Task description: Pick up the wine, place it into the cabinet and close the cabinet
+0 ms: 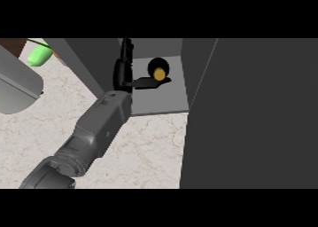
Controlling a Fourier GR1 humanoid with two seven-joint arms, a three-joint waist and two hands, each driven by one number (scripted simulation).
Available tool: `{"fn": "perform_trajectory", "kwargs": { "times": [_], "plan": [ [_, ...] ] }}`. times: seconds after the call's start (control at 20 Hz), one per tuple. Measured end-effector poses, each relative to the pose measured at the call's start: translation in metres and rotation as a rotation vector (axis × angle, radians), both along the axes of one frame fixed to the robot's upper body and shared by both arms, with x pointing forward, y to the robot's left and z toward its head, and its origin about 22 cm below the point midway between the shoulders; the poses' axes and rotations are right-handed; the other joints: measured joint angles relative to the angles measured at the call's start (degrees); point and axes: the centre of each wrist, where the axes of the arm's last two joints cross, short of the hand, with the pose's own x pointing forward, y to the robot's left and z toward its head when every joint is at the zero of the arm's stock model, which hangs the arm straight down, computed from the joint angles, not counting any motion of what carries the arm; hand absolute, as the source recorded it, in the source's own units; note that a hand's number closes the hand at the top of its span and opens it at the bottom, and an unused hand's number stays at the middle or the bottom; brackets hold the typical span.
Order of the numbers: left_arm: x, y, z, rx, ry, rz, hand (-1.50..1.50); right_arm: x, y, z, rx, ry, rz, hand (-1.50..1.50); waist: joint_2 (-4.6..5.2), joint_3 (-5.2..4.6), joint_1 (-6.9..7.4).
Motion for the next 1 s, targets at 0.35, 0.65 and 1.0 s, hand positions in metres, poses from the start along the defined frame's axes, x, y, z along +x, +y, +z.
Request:
{"fn": "perform_trajectory", "kwargs": {
  "times": [0.35,0.65,1.0],
  "plan": [
    [-0.0001,-0.0004,0.0002,-0.067,-0.009,-0.032,-1.5,0.0008,0.0018,0.0042,0.002,0.01,-0.003,-1.5,-0.22,-0.07,-0.05],
    [-0.0023,-0.0003,-0.0026,-0.092,-0.025,-0.063,-1.5,0.0026,0.0018,0.0035,0.001,0.02,-0.002,-1.5,-0.67,-0.02,-0.02],
    [-0.0097,-0.0016,-0.0089,-0.113,-0.02,-0.071,-1.5,0.005,0.0033,0.0073,0.01,0.018,-0.009,-1.5,-1.2,0.01,0.44]
  ]
}}
